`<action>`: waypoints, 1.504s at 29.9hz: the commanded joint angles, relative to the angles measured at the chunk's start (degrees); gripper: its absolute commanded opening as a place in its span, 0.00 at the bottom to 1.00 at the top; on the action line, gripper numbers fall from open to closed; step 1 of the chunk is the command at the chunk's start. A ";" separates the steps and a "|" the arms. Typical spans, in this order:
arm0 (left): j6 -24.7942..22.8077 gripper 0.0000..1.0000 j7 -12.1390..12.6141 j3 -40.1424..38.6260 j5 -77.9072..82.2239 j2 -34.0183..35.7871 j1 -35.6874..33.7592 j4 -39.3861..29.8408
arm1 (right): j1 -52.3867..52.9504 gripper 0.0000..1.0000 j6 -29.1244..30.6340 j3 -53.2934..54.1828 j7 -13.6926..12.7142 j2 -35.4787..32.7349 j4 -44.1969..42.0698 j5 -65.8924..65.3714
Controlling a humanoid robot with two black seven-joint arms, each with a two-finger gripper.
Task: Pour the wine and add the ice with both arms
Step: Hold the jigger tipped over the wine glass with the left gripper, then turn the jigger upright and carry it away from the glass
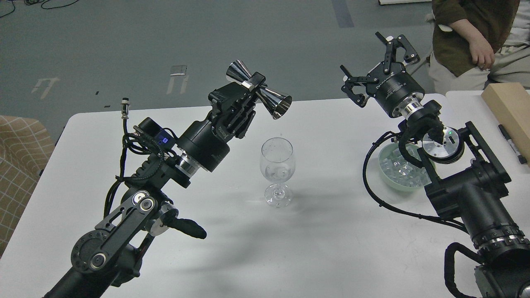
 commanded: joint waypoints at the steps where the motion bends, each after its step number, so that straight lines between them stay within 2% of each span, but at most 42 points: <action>1: 0.11 0.00 -0.08 0.00 0.37 0.02 0.08 0.00 | 0.00 1.00 0.00 0.01 0.00 0.00 0.00 0.00; 21: 0.20 0.00 0.00 -0.18 0.46 -0.16 0.26 0.26 | 0.00 1.00 0.00 0.01 0.00 0.00 0.09 0.00; 29: 1.25 0.00 1.23 0.00 -5.16 -0.16 0.35 0.70 | 0.00 1.00 0.00 0.01 0.00 0.00 0.09 0.00; 33: 1.25 0.00 3.86 0.00 -9.55 -0.16 0.43 0.79 | 0.00 1.00 0.00 0.01 0.00 0.00 0.09 0.00; 38: 1.69 0.00 5.10 0.00 -14.48 -0.16 0.61 0.79 | 0.00 1.00 0.00 0.01 0.00 0.00 0.09 0.00; 40: 2.39 0.00 6.85 0.08 -17.90 -0.16 0.96 0.79 | 0.00 1.00 -0.09 0.01 0.00 0.00 0.09 0.00; 45: 3.09 0.00 8.70 0.08 -24.22 -0.16 0.96 0.70 | 0.00 1.00 -0.79 0.01 -0.09 0.00 0.00 0.00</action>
